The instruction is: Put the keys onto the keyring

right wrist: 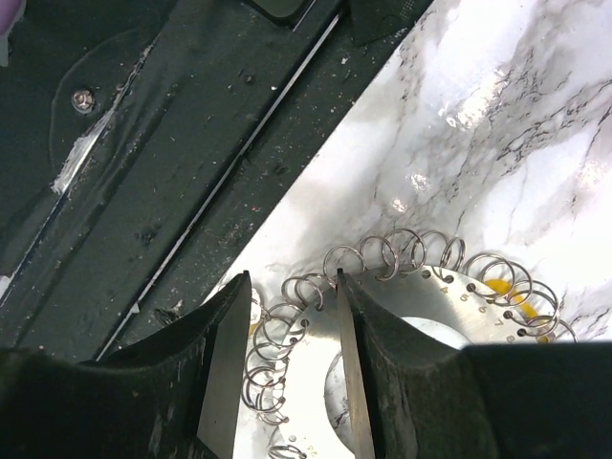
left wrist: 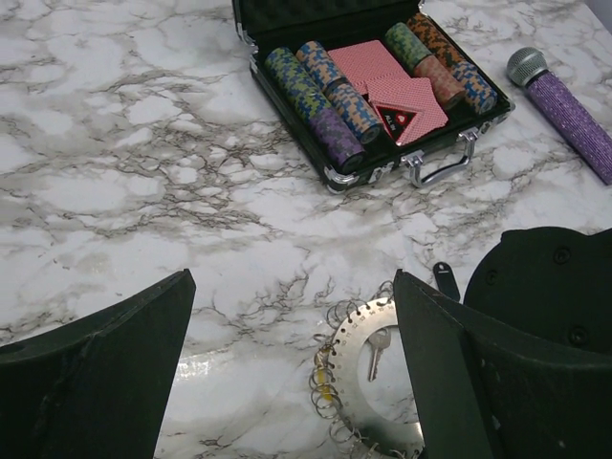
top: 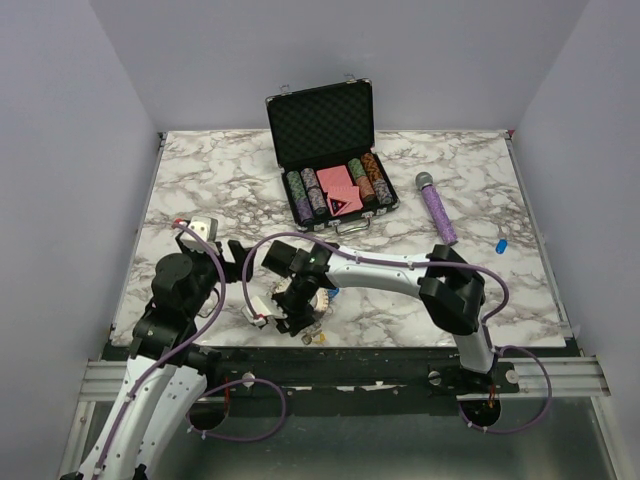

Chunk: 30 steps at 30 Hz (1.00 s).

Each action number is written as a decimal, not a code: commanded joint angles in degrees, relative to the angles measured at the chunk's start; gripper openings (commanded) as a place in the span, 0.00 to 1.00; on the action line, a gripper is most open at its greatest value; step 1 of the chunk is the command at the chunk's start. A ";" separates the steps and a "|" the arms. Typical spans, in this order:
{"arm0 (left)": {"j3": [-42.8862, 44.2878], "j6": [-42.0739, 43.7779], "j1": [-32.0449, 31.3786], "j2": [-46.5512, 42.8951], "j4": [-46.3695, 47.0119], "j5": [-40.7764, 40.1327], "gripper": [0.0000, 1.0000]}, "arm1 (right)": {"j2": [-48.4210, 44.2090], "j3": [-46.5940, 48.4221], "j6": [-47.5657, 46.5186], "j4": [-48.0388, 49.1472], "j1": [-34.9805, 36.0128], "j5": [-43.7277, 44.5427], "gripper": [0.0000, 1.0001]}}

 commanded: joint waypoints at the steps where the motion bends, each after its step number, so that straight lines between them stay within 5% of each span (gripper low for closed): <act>1: -0.85 0.22 0.34 -2.01 -0.01 -4.19 0.93 | -1.04 -0.22 -0.52 -1.07 0.32 -0.04 0.50; 30: -2.17 0.75 0.34 -5.18 0.87 -6.04 0.99 | -6.93 -3.12 -3.34 -4.86 0.32 -1.72 0.50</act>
